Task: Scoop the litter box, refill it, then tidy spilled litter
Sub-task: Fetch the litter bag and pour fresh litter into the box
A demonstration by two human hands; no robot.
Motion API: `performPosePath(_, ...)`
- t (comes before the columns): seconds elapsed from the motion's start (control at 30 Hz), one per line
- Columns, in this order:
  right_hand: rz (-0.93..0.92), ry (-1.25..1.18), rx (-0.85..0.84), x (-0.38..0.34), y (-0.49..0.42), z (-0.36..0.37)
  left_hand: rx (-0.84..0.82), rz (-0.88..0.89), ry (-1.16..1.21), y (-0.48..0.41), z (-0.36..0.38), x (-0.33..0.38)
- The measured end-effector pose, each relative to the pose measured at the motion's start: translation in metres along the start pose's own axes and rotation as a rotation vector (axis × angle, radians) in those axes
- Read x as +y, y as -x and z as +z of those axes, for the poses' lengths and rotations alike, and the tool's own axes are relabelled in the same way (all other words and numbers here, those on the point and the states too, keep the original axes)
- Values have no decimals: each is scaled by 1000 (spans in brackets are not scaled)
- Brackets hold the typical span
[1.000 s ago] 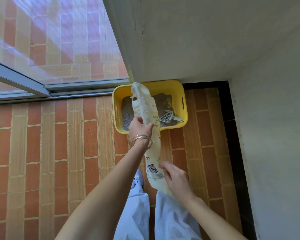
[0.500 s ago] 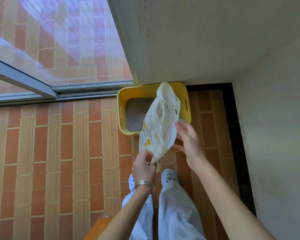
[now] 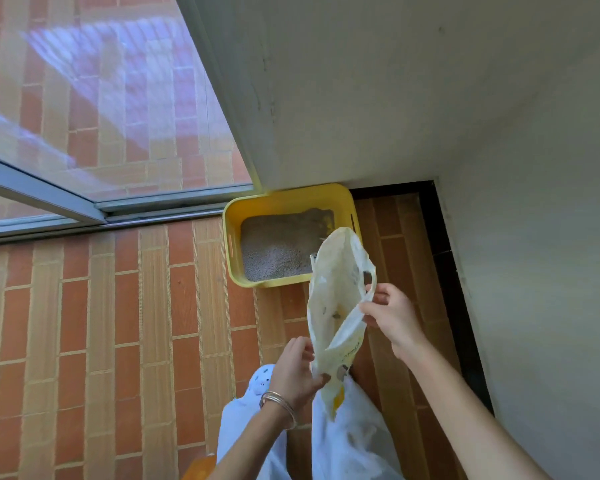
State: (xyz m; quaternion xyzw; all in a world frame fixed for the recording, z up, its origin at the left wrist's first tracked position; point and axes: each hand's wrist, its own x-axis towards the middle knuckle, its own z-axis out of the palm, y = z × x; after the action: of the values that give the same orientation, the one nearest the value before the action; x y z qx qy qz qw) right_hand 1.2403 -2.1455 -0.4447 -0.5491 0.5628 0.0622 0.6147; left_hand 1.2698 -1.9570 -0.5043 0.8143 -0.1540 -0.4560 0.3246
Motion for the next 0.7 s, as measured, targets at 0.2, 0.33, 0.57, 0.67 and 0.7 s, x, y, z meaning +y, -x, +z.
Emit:
performPosePath(0.2, -52, 96, 57, 6, 34, -4, -32, 91, 354, 10, -49, 41)
performPosePath(0.33, -86, 128, 92, -1, 73, -9, 37, 73, 376, 13, -76, 72)
performPosePath(0.57, -104, 60, 220, -23, 187, -26, 50, 191, 176, 45, -112, 153)
performPosePath(0.67, -90, -50, 276, -20, 240, -30, 3, 303, 47, 79, -119, 187)
performPosePath(0.7, -93, -85, 302, -18, 258, -32, -44, 351, -3, 94, -118, 198)
